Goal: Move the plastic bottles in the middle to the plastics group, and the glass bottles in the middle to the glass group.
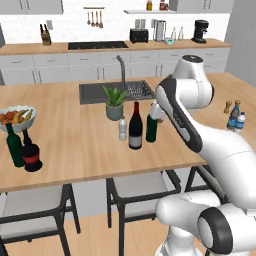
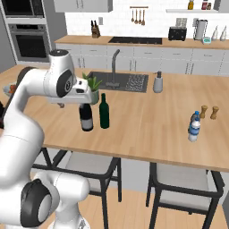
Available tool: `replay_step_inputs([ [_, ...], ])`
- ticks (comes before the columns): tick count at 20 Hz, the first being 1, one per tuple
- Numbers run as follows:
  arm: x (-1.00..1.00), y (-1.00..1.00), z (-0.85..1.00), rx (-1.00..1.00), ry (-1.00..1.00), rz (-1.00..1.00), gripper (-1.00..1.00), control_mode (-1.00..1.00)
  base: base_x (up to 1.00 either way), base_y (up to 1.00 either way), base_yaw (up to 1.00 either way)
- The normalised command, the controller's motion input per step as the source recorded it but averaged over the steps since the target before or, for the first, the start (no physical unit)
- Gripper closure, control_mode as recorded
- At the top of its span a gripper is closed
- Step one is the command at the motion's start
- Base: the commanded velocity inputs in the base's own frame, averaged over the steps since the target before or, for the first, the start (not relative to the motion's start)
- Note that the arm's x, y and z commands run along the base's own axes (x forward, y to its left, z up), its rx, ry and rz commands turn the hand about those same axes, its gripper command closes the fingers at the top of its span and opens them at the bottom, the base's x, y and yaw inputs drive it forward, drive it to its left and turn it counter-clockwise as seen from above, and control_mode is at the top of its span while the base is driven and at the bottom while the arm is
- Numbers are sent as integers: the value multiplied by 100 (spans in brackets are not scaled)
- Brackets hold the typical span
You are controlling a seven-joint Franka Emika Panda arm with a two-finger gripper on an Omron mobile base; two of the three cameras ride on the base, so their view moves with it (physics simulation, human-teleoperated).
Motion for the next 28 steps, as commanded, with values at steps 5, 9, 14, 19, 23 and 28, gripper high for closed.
replay_step_inputs([
  [5,17,33,32,-7,-23,0,-100,-100,0,0,0],
  [9,48,55,10,-7,-4,0,-100,-100,0,0,0],
  [14,63,12,0,0,4,0,-100,-100,0,0,0],
  [19,66,-10,-4,0,3,0,-100,-100,0,0,0],
  [23,49,0,-26,3,0,0,-100,-100,0,0,0],
  [28,29,0,-47,9,0,0,-100,-100,0,0,0],
])
